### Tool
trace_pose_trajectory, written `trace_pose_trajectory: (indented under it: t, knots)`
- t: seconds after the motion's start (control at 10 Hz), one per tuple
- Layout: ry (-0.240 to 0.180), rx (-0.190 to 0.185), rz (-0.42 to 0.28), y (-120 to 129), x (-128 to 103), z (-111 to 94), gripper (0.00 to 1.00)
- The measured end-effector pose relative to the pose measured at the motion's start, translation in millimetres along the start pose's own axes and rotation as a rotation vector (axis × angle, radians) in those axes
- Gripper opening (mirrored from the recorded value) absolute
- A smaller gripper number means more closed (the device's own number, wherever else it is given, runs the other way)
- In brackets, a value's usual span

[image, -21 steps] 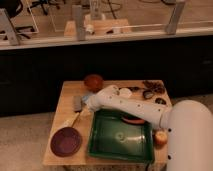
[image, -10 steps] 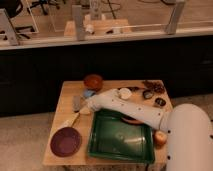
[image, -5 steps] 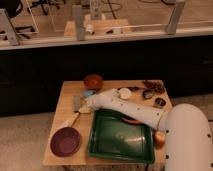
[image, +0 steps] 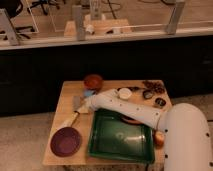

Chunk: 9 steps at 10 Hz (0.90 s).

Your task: Place eraser in red bowl

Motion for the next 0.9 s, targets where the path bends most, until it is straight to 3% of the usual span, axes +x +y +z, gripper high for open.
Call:
trace_pose_trajectory:
  t: [0.4, 0.5, 0.9]
  knots:
    - [0.008, 0.003, 0.032, 5.4, -1.0, -3.5, 0.58]
    - [0.010, 0.003, 0.037, 5.8, 0.0, -3.1, 0.53]
    - [0.013, 0.003, 0.048, 8.1, 3.2, -0.7, 0.13]
